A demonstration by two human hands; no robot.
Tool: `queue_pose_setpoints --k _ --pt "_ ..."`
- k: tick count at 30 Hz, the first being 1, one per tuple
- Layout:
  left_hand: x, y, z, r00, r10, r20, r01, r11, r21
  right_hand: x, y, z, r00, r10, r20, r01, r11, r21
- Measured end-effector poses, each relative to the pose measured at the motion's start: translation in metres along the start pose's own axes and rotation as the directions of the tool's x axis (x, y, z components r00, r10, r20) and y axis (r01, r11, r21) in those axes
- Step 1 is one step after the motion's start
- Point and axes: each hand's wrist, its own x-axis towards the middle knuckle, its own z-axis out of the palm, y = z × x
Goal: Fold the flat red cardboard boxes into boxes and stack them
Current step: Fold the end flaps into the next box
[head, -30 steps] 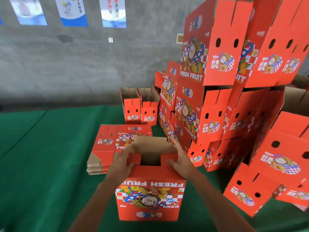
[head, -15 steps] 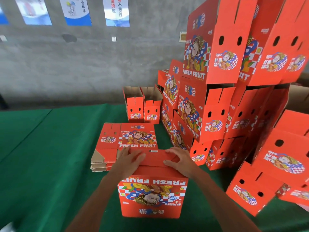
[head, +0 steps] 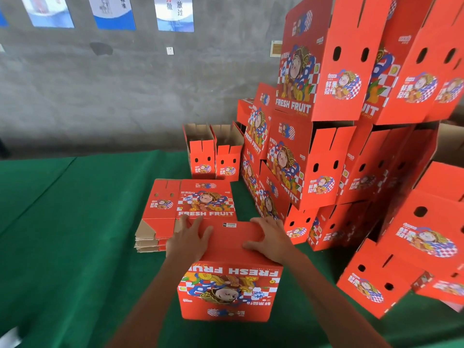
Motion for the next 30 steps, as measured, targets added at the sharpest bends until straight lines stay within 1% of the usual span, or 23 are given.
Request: queue_pose_setpoints --k 1,2,3,4,5,6,7,8,9,10,13,16,19,20,22,24,25,27,28,29,30 --pt "-0.002 -0.002 0.002 1.0 -0.001 0.0 0.001 1.0 -0.019 -0.003 0.004 0.0 0.999 0.024 -0.035 -0.018 0.988 0.153" --pt "-0.003 -0.003 0.002 1.0 -0.004 0.008 0.004 0.999 -0.038 -0.006 0.008 0.001 0.991 0.095 -0.096 -0.058 0.941 0.332" --pt "-0.003 -0.002 0.002 1.0 -0.006 0.012 0.007 0.998 -0.06 -0.008 0.012 0.002 0.967 0.219 -0.128 -0.127 0.855 0.502" --pt "-0.004 -0.003 0.002 1.0 -0.014 0.019 0.015 0.997 -0.076 -0.011 0.018 0.003 0.932 0.358 -0.06 -0.25 0.752 0.61" --pt "-0.004 -0.005 0.001 1.0 -0.022 0.022 0.024 0.996 -0.089 -0.016 0.024 0.006 0.883 0.461 0.088 -0.407 0.66 0.631" --pt "-0.005 -0.007 0.0 0.999 -0.032 0.026 0.035 0.994 -0.104 -0.022 0.031 0.008 0.82 0.505 0.27 -0.556 0.59 0.586" --pt "-0.006 -0.008 0.0 0.999 -0.041 0.03 0.044 0.991 -0.123 -0.03 0.038 0.011 0.748 0.503 0.433 -0.663 0.543 0.515" --pt "-0.008 -0.009 0.0 0.998 -0.047 0.033 0.051 0.988 -0.149 -0.037 0.044 0.012 0.677 0.489 0.55 -0.733 0.512 0.448" --pt "-0.01 -0.01 -0.001 0.998 -0.046 0.035 0.052 0.982 -0.184 -0.043 0.048 0.013 0.626 0.481 0.613 -0.772 0.492 0.402" --pt "-0.011 -0.009 -0.002 0.998 -0.042 0.04 0.05 0.972 -0.229 -0.047 0.051 0.012 0.597 0.476 0.646 -0.792 0.478 0.379" --pt "-0.016 -0.005 -0.007 0.999 -0.027 0.036 0.038 0.943 -0.332 -0.054 0.051 0.005 0.547 0.425 0.721 -0.824 0.424 0.376" --pt "-0.024 -0.004 -0.012 0.999 -0.04 -0.013 0.034 0.944 -0.329 -0.064 0.044 0.006 0.508 0.368 0.779 -0.852 0.349 0.391" --pt "-0.032 -0.006 -0.013 0.998 -0.054 -0.039 0.036 0.929 -0.369 -0.074 0.048 0.016 0.561 0.29 0.776 -0.826 0.257 0.501" --pt "-0.033 -0.007 -0.015 0.997 -0.067 -0.049 0.042 0.917 -0.396 -0.077 0.049 0.017 0.586 0.27 0.764 -0.809 0.249 0.533" --pt "-0.035 -0.012 -0.019 0.993 -0.091 -0.073 0.047 0.885 -0.463 -0.08 0.049 0.013 0.638 0.257 0.726 -0.768 0.273 0.579" --pt "-0.036 -0.017 -0.028 0.992 -0.099 -0.078 0.05 0.878 -0.476 -0.077 0.043 -0.004 0.707 0.271 0.653 -0.706 0.327 0.628" --pt "-0.037 -0.02 -0.035 0.994 -0.095 -0.062 0.055 0.884 -0.464 -0.074 0.036 -0.018 0.75 0.275 0.602 -0.658 0.399 0.638" --pt "-0.036 -0.021 -0.053 0.998 -0.067 -0.007 0.056 0.881 -0.47 -0.066 0.016 -0.052 0.869 0.236 0.435 -0.48 0.618 0.623" --pt "-0.037 -0.021 -0.064 0.999 -0.039 0.016 0.042 0.863 -0.504 -0.064 0.003 -0.071 0.925 0.189 0.329 -0.359 0.718 0.597" --pt "-0.04 -0.019 -0.074 1.0 -0.002 0.025 0.015 0.83 -0.558 -0.063 -0.011 -0.09 0.964 0.13 0.231 -0.242 0.79 0.564" --pt "-0.044 -0.016 -0.085 0.999 0.033 0.033 -0.005 0.784 -0.62 -0.062 -0.028 -0.108 0.986 0.066 0.15 -0.137 0.837 0.529"
